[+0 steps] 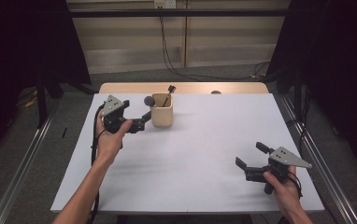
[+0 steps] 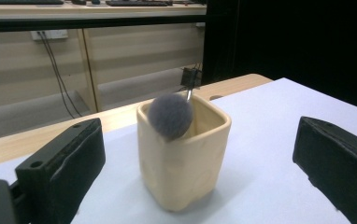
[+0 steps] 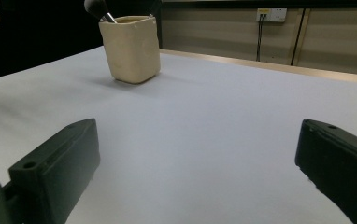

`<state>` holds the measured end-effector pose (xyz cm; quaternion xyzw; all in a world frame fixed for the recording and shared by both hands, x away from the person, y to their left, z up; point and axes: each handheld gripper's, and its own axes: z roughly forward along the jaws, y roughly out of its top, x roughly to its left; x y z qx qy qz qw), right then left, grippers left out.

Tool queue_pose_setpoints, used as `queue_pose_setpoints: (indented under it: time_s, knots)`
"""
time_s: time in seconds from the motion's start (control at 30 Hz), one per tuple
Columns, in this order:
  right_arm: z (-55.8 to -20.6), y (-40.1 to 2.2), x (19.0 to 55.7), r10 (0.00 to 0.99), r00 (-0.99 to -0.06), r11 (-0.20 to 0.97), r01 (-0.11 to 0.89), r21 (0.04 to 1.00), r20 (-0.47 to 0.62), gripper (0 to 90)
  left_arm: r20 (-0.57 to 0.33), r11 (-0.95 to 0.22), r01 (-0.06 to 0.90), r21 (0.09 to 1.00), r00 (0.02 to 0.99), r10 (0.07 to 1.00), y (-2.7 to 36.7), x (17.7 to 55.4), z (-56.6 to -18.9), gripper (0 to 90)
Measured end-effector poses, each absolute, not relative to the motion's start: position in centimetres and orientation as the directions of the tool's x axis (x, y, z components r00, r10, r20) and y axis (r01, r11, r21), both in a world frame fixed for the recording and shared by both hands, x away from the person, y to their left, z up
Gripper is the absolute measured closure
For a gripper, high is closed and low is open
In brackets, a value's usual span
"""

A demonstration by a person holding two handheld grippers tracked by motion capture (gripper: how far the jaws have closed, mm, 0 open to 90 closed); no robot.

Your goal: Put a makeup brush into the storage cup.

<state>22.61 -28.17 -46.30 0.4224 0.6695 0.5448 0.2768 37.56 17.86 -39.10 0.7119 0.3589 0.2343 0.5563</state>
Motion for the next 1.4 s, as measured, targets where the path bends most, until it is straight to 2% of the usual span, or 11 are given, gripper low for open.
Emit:
queue_pose_setpoints:
  time_s: [1.07, 1.33, 1.4]
  knots:
    - [-46.3, -28.1, 22.3, 0.870, -0.486, 0.055, 0.266, 0.962, 0.085, 0.0, -0.120, -0.097, 0.303, 0.948, 0.622, 0.774, 22.7, 32.4, -41.0, 2.7]
    - [-46.3, -28.1, 22.3, 0.870, -0.486, 0.056, 0.266, 0.962, 0.083, 0.0, -0.086, -0.116, 0.285, 0.952, 0.609, 0.789, 23.7, 31.1, -41.5, 2.8]
    - [-46.3, -28.1, 22.3, 0.870, -0.486, 0.056, 0.267, 0.962, 0.084, 0.0, -0.112, -0.098, 0.303, 0.948, 0.606, 0.788, 24.1, 30.8, -41.7, 2.9]
